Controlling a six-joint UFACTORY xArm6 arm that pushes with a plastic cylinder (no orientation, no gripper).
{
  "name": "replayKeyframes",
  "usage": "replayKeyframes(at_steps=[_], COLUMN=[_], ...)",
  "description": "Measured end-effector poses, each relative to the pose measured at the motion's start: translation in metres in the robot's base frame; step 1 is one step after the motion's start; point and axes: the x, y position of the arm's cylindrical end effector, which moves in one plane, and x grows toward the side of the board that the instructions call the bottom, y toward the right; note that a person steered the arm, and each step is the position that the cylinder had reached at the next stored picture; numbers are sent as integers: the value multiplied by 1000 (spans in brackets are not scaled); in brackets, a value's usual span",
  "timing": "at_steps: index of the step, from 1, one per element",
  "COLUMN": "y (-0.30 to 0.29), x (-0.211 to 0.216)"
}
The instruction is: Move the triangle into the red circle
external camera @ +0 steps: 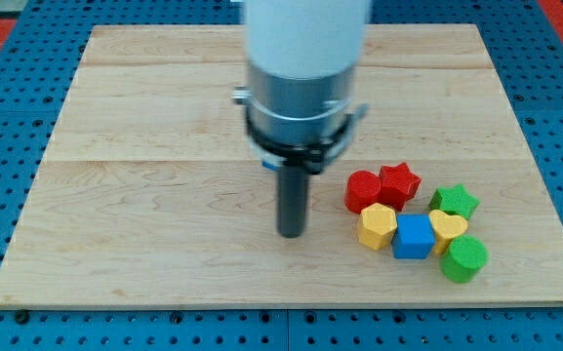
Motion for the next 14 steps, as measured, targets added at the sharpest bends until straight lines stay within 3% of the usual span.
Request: replayKeyframes(at_steps=[1,3,10,11,12,14], y=[-48,-37,-136,-85,13,48], x=[-19,-68,-61,-108,-117,-48])
